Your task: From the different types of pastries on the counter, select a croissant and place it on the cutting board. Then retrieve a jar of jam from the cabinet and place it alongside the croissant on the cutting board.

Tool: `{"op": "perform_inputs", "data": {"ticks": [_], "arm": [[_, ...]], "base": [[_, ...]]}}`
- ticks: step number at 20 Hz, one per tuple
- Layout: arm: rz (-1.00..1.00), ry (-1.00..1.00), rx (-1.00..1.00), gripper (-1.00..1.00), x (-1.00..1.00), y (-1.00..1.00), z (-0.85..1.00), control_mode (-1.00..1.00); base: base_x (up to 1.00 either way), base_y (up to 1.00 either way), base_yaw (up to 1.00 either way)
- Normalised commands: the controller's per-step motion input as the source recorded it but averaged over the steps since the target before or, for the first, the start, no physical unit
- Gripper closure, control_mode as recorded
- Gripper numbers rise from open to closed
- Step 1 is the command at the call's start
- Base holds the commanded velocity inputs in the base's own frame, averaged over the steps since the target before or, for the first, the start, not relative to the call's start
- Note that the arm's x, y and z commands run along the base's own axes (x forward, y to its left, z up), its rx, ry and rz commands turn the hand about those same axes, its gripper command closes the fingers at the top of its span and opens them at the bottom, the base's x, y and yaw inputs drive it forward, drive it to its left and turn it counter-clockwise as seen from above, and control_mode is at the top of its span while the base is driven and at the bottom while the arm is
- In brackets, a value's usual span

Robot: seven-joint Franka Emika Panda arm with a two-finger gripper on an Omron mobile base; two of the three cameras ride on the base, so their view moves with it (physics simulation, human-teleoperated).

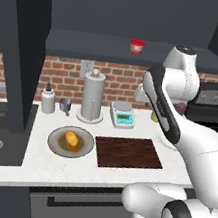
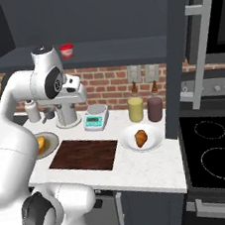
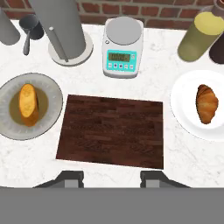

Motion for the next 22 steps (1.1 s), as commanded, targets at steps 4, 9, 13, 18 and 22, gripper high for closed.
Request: {"op": "perform_inputs", "data": {"ticks": [4, 9, 13, 18, 22], "arm": [[0.00, -0.01, 0.04, -1.00, -0.07, -0.12, 0.00, -1.00], [-0.04, 0.06, 0.01, -1.00, -0.06, -0.09, -0.20, -1.00], [-0.07, 0.12, 0.00, -1.00, 0.14, -0.69, -0.57, -1.00], [-0.02, 0.13, -0.03, -1.00, 0.19, -0.55, -0.64, -1.00], [-0.03, 0.10, 0.00, -1.00, 0.00, -0.24, -0.45, -1.00]], "base": [[0.00, 0.00, 0.00], [0.00, 0.00, 0.00], [0.00, 0.00, 0.00], [0.00, 0.00, 0.00], [0.00, 0.00, 0.00]]}}
